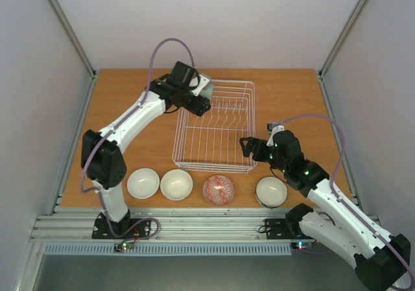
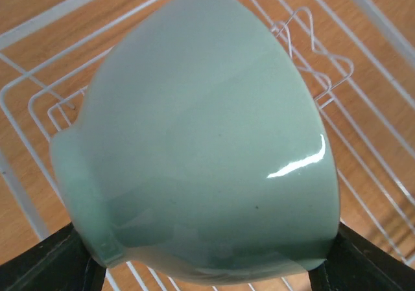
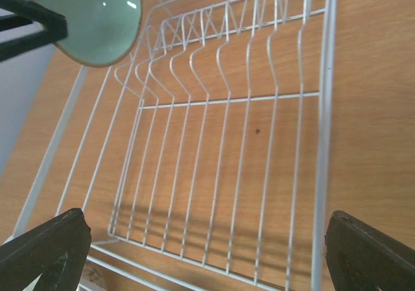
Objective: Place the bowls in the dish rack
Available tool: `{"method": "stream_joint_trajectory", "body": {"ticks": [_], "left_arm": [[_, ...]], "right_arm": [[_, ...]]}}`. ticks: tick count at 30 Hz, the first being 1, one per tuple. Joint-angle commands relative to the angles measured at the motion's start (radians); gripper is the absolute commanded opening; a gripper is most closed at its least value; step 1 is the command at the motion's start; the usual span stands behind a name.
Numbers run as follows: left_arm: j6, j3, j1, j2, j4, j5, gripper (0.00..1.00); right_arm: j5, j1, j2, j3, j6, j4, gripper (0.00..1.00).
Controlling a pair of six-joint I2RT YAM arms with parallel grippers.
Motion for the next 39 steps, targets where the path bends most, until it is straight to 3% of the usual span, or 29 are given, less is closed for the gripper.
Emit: {"method": "stream_joint_trajectory", "body": {"ticks": [1,11,25,31,39], "left_arm": [[0.032,0.109,-0.073,0.067,0.009,-0.175,0.00],[0.023,0.306,-0.173,0.201,-0.059,-0.229,0.00],[-0.041,0.390,-0.225,0.304,-0.095,-0.246,0.01],[-0.044,0.385,-0.224,0.297,-0.096,-0.319,0.00],[-0.031,0.208,-0.167,0.140,-0.015,-0.348,0.00]], "right_arm": [[0.076,0.005,-0.042,-0.020,-0.016,-0.070,0.98],[0.106,0.005,-0.184,-0.082,-0.005,-0.165,0.98],[0.120,0.006,-0.327,-0.169,0.040,-0.256,0.98],[0.124,0.006,-0.378,-0.191,0.052,-0.301,0.98],[0.113,0.006,-0.397,-0.212,0.062,-0.298,0.98]]}}
